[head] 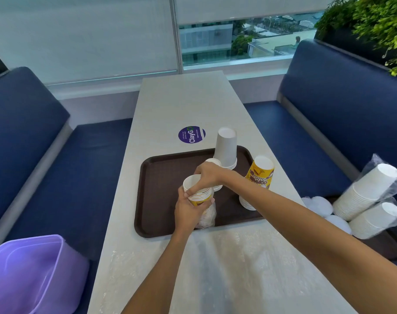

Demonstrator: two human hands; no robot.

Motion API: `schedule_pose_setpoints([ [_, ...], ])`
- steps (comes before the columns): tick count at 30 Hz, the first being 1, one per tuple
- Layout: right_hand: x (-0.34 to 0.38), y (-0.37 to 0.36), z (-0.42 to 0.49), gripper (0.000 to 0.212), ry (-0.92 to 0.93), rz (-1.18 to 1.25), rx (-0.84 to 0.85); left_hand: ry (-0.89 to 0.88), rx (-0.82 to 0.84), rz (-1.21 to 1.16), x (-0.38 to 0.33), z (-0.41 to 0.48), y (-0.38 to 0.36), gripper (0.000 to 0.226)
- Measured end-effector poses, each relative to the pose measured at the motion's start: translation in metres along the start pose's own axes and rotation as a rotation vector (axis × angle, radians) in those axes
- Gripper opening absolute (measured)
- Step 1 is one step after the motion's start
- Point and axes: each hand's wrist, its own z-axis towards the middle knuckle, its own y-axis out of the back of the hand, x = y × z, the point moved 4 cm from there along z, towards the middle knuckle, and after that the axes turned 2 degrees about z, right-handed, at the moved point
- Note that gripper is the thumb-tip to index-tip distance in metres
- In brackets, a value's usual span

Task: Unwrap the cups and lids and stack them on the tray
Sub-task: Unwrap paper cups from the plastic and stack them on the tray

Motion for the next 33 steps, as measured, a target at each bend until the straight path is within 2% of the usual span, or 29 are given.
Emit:
schedule_pose_setpoints([
  [33, 0.005, 0.024, -0.005, 0.067, 0.018, -0.094, -0.012, -0.037, 0.004, 0.101, -0.004, -0.004, -0.005, 0.084],
])
